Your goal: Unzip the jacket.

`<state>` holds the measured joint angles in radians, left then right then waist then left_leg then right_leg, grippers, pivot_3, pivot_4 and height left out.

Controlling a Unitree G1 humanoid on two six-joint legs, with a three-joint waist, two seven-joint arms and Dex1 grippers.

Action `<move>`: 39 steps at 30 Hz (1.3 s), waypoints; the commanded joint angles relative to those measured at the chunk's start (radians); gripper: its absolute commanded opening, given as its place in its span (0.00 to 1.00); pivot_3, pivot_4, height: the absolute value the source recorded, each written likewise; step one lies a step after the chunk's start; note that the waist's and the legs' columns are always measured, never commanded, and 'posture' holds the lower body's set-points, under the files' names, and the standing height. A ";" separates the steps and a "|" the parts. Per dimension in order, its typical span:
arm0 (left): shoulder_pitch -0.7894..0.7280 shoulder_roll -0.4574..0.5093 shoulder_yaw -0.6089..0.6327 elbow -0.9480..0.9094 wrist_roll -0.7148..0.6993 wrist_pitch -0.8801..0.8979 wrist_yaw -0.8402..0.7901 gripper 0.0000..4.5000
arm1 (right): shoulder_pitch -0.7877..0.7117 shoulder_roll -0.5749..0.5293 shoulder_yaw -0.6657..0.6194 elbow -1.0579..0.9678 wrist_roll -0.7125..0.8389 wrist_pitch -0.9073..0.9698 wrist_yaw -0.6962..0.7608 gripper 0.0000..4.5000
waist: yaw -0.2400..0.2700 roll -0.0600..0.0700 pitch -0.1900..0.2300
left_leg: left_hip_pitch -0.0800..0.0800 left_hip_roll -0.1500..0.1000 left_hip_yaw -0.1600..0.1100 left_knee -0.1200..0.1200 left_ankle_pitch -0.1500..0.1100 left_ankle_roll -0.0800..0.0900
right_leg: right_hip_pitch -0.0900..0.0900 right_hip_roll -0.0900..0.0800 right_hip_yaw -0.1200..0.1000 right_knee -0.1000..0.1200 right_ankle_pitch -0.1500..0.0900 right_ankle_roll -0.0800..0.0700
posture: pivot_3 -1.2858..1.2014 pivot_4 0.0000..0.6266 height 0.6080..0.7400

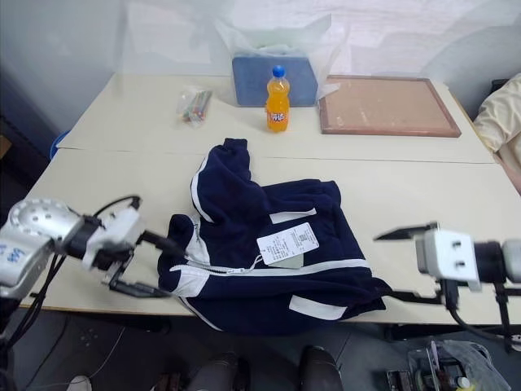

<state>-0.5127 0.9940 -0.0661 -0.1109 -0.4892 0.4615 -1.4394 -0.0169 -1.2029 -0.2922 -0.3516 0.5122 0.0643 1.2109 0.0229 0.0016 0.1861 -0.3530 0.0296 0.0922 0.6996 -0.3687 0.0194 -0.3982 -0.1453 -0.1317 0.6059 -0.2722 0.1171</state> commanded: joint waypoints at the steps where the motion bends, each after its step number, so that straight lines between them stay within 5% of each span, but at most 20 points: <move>1: -0.082 -0.056 -0.044 0.038 0.016 0.051 0.026 0.93 | -0.124 0.112 0.187 -0.051 -0.141 0.017 -0.124 1.00 | 0.000 -0.001 -0.001 | -0.001 -0.001 0.000 0.000 0.000 -0.001 | 0.000 0.001 0.000 0.000 0.000 0.000 | 0.52 0.24 1.00; 8: -0.118 -0.107 -0.114 0.056 0.080 0.029 0.008 0.93 | -0.251 0.388 0.467 0.003 -0.511 0.000 -0.359 1.00 | -0.007 -0.002 -0.001 | -0.019 -0.004 0.010 0.003 0.000 -0.002 | -0.019 0.005 0.000 0.002 0.000 0.000 | 0.52 0.24 1.00; 15: -0.128 -0.114 -0.122 0.053 0.101 0.012 -0.003 0.93 | -0.224 0.436 0.563 0.009 -0.679 -0.077 -0.406 1.00 | -0.002 -0.002 -0.001 | -0.018 -0.002 0.010 0.006 0.001 -0.004 | -0.017 0.007 0.001 0.002 0.000 0.000 | 0.52 0.24 1.00; 39: -0.130 -0.136 -0.126 0.041 0.129 -0.022 -0.004 0.93 | -0.263 0.545 0.599 0.067 -0.803 -0.121 -0.463 1.00 | -0.013 -0.002 -0.001 | -0.016 0.001 0.010 0.008 0.001 -0.005 | -0.016 0.008 0.002 0.006 0.000 -0.001 | 0.52 0.24 1.00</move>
<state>-0.6317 0.8557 -0.1998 -0.0404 -0.3647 0.4528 -1.4405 -0.2765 -0.6695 0.3095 -0.2932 -0.2799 -0.0649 0.7639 0.0097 -0.0005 0.1852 -0.3690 0.0301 0.1023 0.7079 -0.3674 0.0144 -0.4145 -0.1371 -0.1298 0.6124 -0.2724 0.1165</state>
